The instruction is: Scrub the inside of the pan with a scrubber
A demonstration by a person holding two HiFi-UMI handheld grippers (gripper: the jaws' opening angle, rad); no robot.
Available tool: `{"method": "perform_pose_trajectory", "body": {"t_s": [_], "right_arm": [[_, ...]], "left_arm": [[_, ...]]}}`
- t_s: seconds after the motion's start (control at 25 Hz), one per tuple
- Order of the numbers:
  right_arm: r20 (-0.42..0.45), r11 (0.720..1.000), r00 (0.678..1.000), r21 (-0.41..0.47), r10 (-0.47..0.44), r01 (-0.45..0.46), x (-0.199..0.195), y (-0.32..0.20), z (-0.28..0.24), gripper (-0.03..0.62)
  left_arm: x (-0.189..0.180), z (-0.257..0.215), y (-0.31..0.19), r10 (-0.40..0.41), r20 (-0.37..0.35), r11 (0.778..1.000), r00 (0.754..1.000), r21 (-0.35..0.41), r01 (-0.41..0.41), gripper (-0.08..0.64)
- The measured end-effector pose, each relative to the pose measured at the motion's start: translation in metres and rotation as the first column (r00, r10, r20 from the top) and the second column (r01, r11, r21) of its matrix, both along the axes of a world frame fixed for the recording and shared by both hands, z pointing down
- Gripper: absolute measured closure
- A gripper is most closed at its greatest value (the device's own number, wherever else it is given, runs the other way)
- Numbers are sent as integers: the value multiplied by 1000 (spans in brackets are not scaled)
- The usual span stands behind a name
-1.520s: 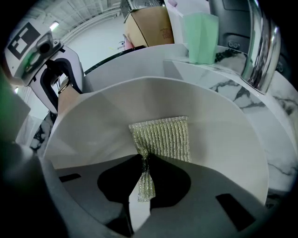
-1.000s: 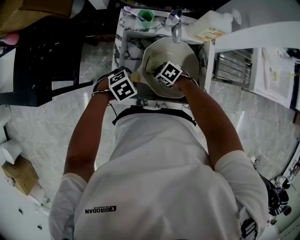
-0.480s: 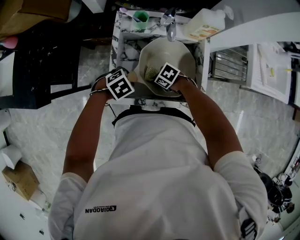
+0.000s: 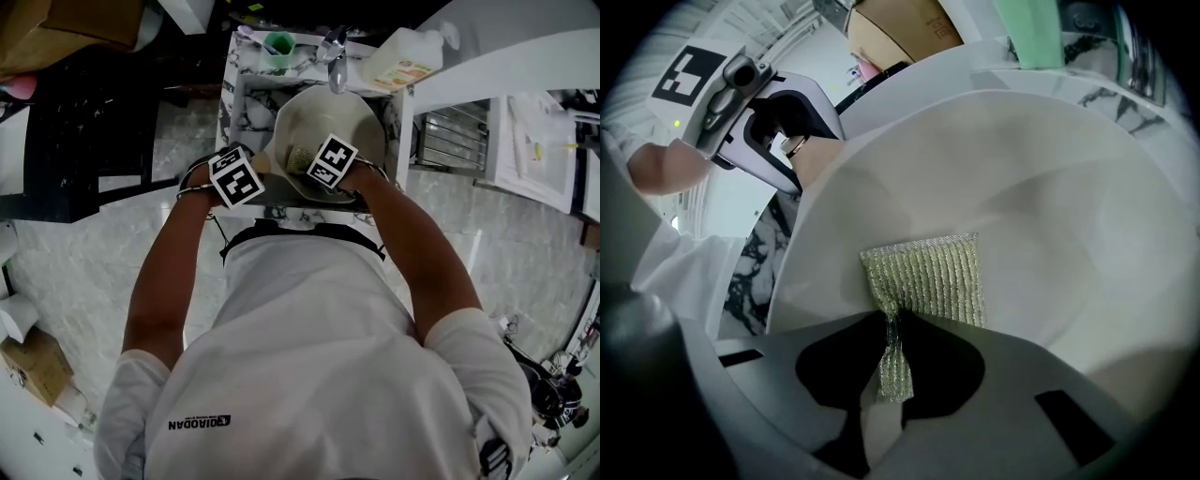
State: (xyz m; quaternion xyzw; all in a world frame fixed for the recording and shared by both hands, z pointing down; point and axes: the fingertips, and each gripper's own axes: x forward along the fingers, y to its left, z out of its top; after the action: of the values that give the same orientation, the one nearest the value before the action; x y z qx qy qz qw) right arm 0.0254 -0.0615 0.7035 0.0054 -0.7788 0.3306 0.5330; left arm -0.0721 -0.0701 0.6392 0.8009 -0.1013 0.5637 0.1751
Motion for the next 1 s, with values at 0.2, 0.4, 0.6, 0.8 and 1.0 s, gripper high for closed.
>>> {"method": "perform_pose_trajectory", "body": {"t_s": [0.2,0.4,0.6,0.8,1.0], "right_arm": [[13,990,1000,139,25,-27,6,-23,-19,518],[25,946,999,324,23,-30,19,-65,-40,520],[-172,780,981,601,-91,178,40,-116,-45,520],[-416,620,881,636,-227,460,59,-133,-13,520],[-474,618,836,578,-277,533,62,-133,16,518]], "left_arm": [[0,0,0,1,1,1000,1000,5,-1,350],[1,1,0,-1,1,1000,1000,1,1,350],[1,2,1,-2,4,1000,1000,-1,2,350],[1,1,1,-6,4,1000,1000,-10,6,350],[0,1,2,-7,7,1000,1000,-17,7,350]]}}
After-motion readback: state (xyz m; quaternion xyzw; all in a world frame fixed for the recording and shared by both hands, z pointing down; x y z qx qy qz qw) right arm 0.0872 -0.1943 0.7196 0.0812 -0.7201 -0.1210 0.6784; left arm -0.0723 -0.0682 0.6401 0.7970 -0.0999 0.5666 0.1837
